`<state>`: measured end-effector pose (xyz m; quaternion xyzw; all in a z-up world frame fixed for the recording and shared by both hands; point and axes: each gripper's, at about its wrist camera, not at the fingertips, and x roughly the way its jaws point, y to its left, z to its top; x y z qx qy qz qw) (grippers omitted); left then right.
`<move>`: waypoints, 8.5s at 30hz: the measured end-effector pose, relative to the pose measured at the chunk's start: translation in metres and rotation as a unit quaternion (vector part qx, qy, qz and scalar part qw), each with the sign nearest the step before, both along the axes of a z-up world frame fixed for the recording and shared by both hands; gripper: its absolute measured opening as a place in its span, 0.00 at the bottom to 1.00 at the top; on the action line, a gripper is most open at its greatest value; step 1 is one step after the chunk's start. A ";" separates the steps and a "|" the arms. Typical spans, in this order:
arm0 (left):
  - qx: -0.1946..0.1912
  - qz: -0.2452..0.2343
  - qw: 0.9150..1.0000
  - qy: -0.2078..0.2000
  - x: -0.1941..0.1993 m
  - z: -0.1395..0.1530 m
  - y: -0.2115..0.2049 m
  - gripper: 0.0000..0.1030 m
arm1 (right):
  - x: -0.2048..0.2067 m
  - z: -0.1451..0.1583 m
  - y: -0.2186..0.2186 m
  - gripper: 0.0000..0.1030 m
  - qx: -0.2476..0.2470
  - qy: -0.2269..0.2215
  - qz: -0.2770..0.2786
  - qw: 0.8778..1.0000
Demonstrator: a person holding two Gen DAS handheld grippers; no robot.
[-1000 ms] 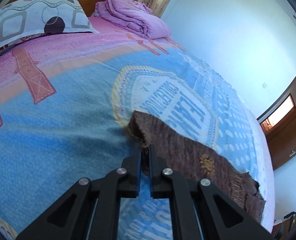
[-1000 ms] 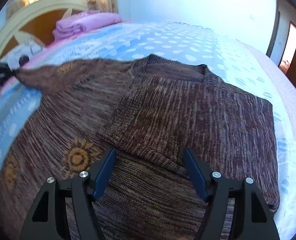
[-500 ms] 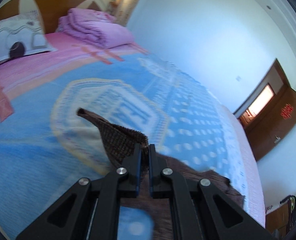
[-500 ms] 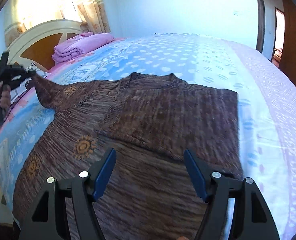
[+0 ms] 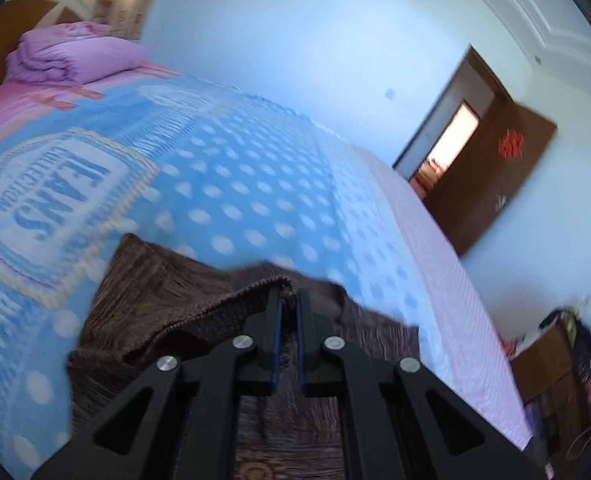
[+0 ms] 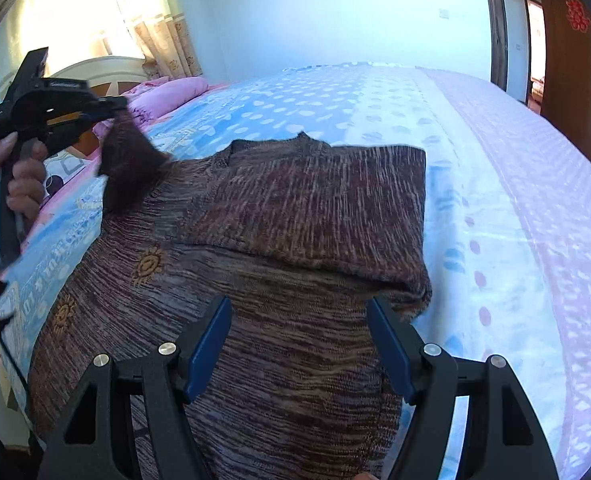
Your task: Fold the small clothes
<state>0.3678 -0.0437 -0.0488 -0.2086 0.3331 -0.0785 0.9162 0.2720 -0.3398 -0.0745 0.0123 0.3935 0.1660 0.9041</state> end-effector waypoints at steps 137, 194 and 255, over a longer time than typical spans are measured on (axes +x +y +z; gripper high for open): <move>0.231 0.012 0.969 0.086 -0.099 -0.088 0.099 0.95 | -0.001 -0.001 -0.003 0.63 -0.025 0.053 -0.044 0.997; 0.224 -0.087 0.964 0.112 -0.254 -0.103 0.069 0.79 | -0.170 -0.021 0.007 0.63 -0.056 0.059 -0.032 0.996; 0.110 -0.096 0.985 0.087 -0.310 -0.075 0.101 0.07 | -0.258 0.003 -0.060 0.06 0.127 0.041 -0.026 0.991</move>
